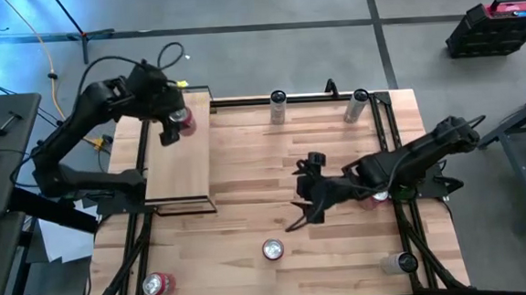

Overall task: Place canned beverage on shelf
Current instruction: Put the top red soda can on the shelf

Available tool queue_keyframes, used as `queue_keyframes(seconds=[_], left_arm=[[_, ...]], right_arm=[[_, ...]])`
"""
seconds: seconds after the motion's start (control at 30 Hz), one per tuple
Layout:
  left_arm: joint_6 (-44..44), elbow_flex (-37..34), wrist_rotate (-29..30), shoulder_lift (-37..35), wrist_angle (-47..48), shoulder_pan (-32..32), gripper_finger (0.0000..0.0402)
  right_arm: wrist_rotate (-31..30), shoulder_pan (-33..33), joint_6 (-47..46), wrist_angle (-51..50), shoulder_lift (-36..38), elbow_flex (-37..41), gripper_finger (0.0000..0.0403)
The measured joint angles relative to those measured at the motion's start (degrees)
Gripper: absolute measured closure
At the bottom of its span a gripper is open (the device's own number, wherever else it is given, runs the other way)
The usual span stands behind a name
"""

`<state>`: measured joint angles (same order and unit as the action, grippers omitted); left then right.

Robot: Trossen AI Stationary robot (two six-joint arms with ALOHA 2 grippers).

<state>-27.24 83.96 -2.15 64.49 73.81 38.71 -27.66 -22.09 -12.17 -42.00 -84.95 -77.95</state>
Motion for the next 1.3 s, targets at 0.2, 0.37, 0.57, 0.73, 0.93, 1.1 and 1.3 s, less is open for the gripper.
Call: queue_keyframes(seconds=[0.2,0.37,0.57,0.73,0.93,1.1,1.3], left_arm=[[-5.2,-1.8,-3.1,0.0,3.3,7.9,0.0115],[-6.3,-3.1,-5.8,-2.0,3.2,9.0,0.0115],[-5.6,-7.4,-5.9,-11.5,7.0,9.9,0.0115],[-4.5,-12.8,-7.2,-17.8,6.9,10.0,0.0115],[-4.5,-14.8,-7.8,-21.1,6.4,10.0,0.0115],[-3.8,-14.8,-11.3,-21.2,7.4,10.0,0.0115],[-3.6,-14.8,-8.3,-17.0,10.1,10.0,0.0115]], right_arm=[[-0.5,-1.6,-2.9,0.0,0.0,0.0,0.0043],[-1.3,-1.8,-4.6,0.1,0.0,0.0,0.0043],[-1.3,-2.2,-4.7,1.1,0.0,0.0,0.0043],[-1.3,-2.4,-1.6,4.2,0.0,0.0,0.0043],[-1.1,-2.5,-1.3,6.0,0.0,0.0,0.0043],[1.0,-2.8,-0.7,6.4,0.0,0.0,0.0043],[4.0,-1.9,4.8,6.7,-0.1,-1.0,0.0043]])
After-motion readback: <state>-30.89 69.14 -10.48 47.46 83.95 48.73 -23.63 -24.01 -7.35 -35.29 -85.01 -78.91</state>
